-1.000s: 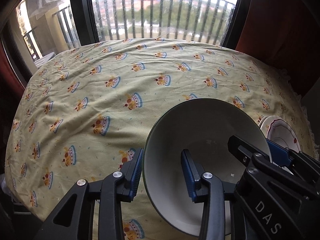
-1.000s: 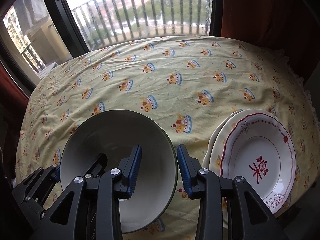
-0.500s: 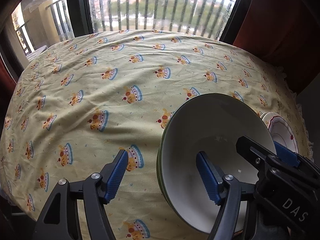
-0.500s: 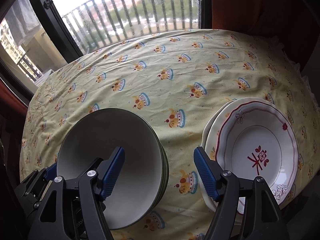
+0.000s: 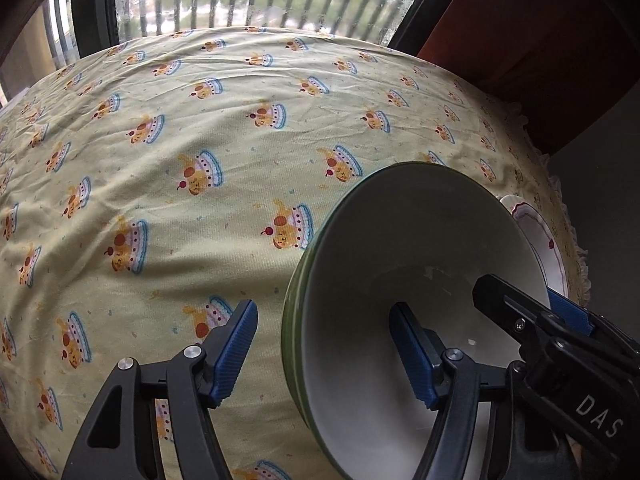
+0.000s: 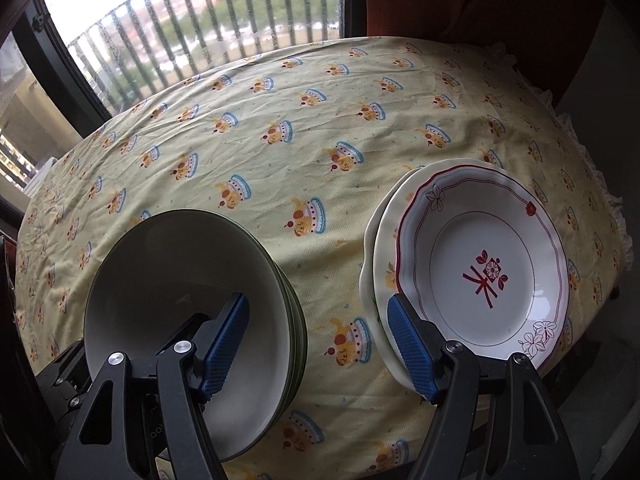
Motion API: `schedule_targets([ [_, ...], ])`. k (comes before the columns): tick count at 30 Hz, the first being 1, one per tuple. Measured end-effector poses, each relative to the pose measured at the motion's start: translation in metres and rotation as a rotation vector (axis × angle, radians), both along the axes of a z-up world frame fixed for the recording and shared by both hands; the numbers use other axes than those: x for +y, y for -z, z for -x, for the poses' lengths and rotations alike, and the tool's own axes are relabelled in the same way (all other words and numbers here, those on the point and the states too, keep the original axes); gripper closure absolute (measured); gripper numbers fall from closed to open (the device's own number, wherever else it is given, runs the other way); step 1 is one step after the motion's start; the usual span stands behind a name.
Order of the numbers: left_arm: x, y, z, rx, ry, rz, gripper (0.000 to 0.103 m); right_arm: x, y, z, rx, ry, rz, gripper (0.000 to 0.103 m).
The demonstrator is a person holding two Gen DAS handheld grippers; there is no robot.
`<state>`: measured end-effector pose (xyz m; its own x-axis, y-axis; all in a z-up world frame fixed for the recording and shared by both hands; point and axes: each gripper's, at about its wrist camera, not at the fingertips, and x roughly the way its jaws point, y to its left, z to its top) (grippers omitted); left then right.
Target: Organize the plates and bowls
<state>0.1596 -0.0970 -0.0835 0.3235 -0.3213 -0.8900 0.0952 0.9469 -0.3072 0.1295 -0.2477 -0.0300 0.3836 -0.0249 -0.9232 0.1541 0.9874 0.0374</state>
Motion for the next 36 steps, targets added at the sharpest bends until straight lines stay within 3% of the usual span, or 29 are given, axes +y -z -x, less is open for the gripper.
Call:
schedule_targets([
  [8,0.001,0.003,-0.007,0.04,0.03,0.054,0.036,0.0,0.003,-0.003,0.022,0.044,0.001,0.028],
  [13,0.003,0.004,-0.009,0.056,0.004,0.05,0.035,0.002,0.008,-0.014,0.033,-0.008,-0.027,0.028],
  [29,-0.012,-0.007,0.006,0.059,-0.211,-0.112,0.035,-0.018,0.037,-0.042,0.111,-0.202,-0.298,0.028],
  [36,-0.021,-0.009,0.009,0.048,-0.213,-0.158,0.037,-0.016,0.046,-0.044,0.149,-0.206,-0.369,0.035],
])
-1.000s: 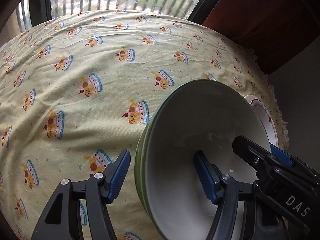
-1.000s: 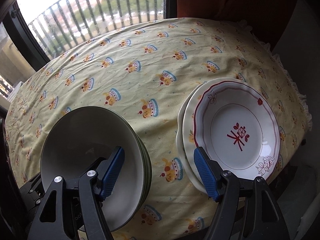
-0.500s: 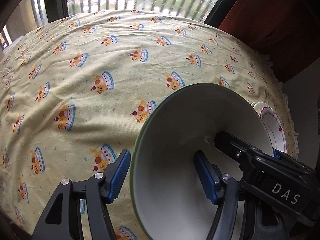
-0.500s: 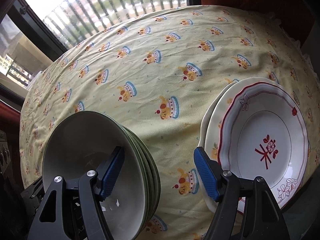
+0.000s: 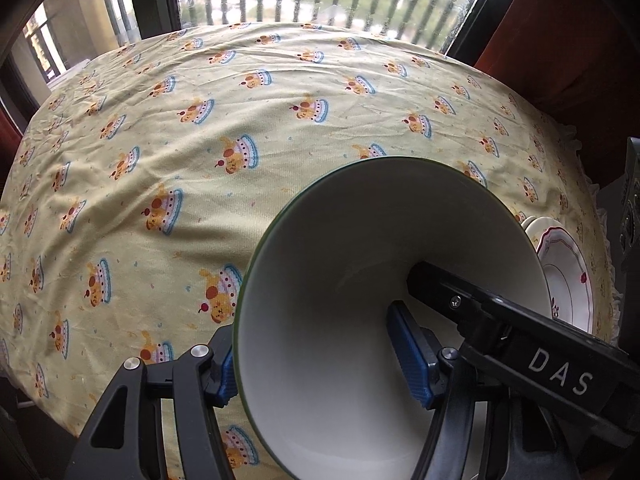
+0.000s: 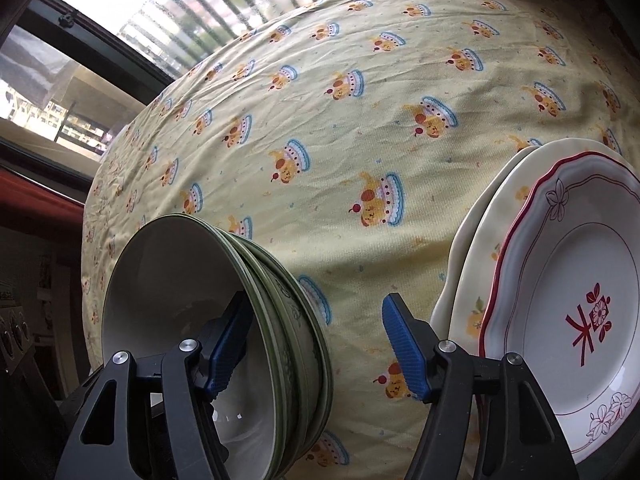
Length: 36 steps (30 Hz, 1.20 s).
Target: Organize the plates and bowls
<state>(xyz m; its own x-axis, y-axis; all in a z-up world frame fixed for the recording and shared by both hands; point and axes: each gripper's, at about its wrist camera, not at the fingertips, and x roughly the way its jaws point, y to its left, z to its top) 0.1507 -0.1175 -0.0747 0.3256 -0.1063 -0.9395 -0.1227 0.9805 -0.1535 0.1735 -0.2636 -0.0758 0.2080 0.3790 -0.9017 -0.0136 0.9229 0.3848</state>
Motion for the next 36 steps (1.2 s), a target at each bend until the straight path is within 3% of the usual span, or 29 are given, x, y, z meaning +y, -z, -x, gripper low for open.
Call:
schedule_targets([
  [8,-0.001,0.0,-0.003,-0.017,0.066,0.012,0.043,0.012,0.001,0.0,0.032,0.0,-0.038,0.055],
  [20,0.006,-0.002,-0.004,-0.017,0.158,0.043,0.046,0.026,-0.009,0.009,0.029,0.062,0.092,0.054],
  [36,0.006,-0.041,-0.004,-0.11,0.292,0.041,0.047,0.028,-0.051,0.029,-0.025,0.229,0.1,0.054],
])
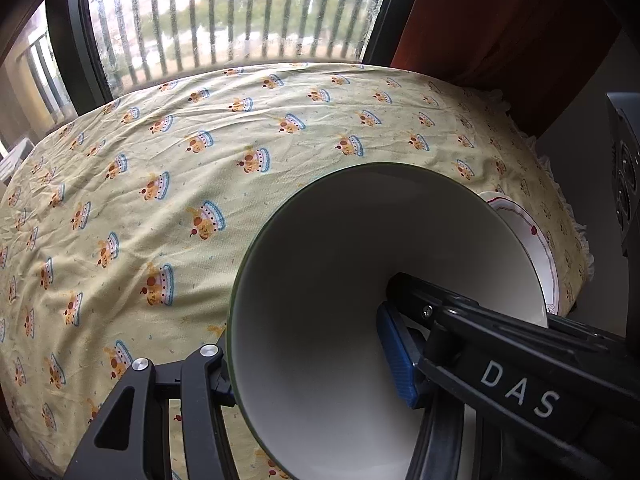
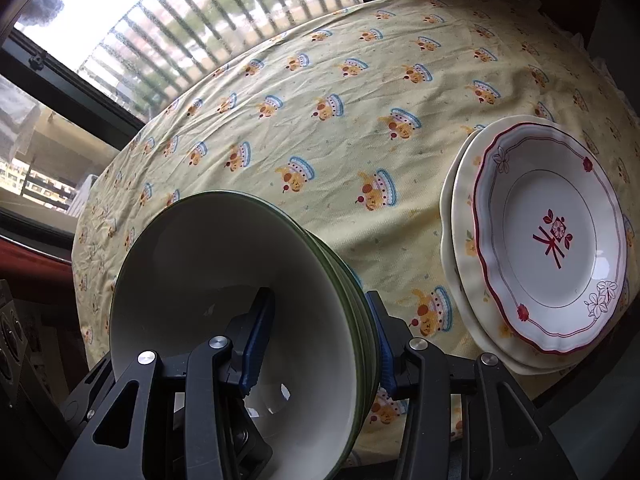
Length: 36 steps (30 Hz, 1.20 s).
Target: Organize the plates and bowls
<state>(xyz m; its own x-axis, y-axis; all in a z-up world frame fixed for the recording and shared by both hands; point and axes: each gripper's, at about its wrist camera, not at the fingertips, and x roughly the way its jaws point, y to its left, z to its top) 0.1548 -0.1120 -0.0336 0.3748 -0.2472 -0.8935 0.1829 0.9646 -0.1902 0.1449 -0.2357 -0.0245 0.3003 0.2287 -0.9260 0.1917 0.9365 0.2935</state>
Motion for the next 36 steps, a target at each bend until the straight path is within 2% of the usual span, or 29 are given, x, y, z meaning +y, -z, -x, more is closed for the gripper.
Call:
schedule_targets([
  [5,-0.022,-0.012,0.003,-0.035,-0.019,-0.01,0.047,-0.02,-0.011,0.0,-0.022,-0.016,-0.012,0.054],
  [15,-0.076,-0.025,0.007,-0.064,-0.126,-0.002,0.047,-0.075,-0.03,-0.007,-0.068,-0.12,-0.008,0.054],
  [26,-0.13,-0.021,0.009,-0.072,-0.235,0.02,0.047,-0.133,-0.03,-0.014,-0.088,-0.204,-0.001,0.054],
  [36,-0.172,-0.002,0.007,-0.025,-0.258,0.04,0.047,-0.179,-0.015,-0.017,-0.065,-0.228,0.023,0.054],
])
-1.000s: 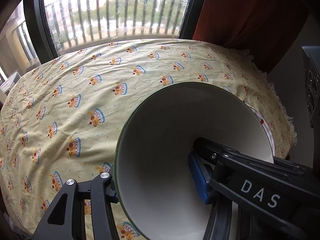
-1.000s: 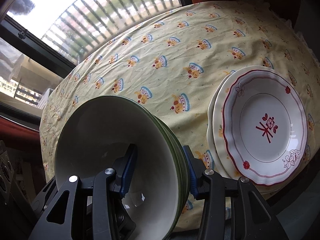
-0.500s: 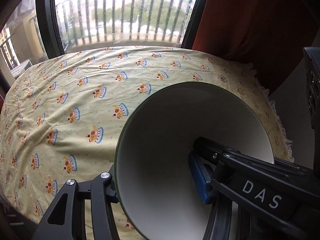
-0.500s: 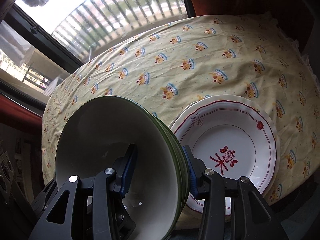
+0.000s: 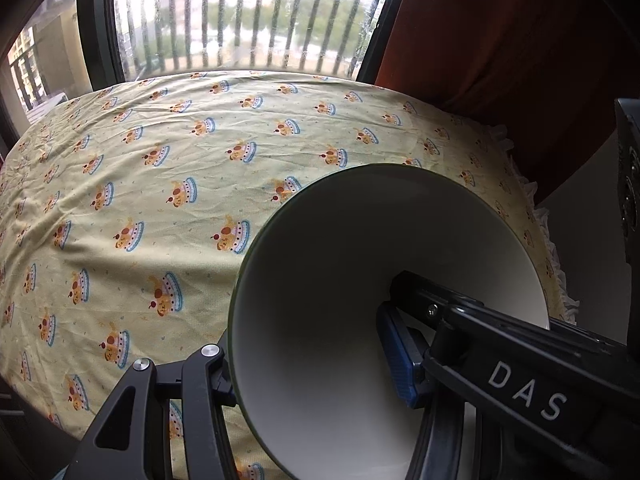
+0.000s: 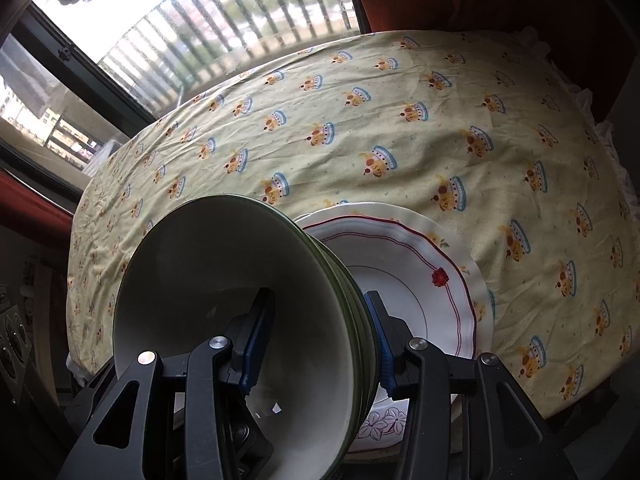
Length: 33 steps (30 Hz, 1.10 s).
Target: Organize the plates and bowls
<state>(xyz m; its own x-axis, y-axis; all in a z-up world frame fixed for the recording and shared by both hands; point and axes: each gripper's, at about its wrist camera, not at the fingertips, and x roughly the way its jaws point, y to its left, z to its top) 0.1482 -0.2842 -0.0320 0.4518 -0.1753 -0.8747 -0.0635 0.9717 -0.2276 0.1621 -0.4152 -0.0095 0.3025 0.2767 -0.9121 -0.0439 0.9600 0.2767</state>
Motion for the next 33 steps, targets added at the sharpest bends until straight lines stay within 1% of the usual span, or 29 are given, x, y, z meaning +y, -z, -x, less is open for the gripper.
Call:
schedule_targets([
  [10,-0.018,0.019,0.0,0.068,-0.03,0.004,0.047,-0.023,0.018,0.001,0.056,-0.024,0.01,0.054],
  [16,-0.029,0.021,-0.002,0.063,-0.036,-0.027,0.047,-0.028,0.023,-0.003,0.067,-0.037,-0.007,0.054],
  [20,-0.037,0.019,-0.004,0.055,-0.019,-0.068,0.047,-0.034,0.026,-0.006,0.073,-0.025,-0.015,0.054],
  [23,-0.037,0.019,-0.003,0.057,-0.014,-0.071,0.047,-0.035,0.026,-0.005,0.065,-0.03,-0.007,0.054],
  [27,-0.039,0.017,-0.002,0.053,-0.001,-0.096,0.044,-0.034,0.023,-0.001,0.041,-0.02,0.019,0.053],
  [29,-0.041,0.017,-0.001,0.052,0.004,-0.125,0.039,-0.035,0.023,0.001,0.029,-0.011,0.037,0.05],
  [30,-0.041,0.017,-0.001,0.052,0.006,-0.136,0.035,-0.036,0.023,0.002,0.026,-0.002,0.047,0.047],
  [33,-0.04,0.018,0.0,0.067,0.018,-0.146,0.027,-0.045,0.025,0.005,0.024,0.039,0.072,0.032],
])
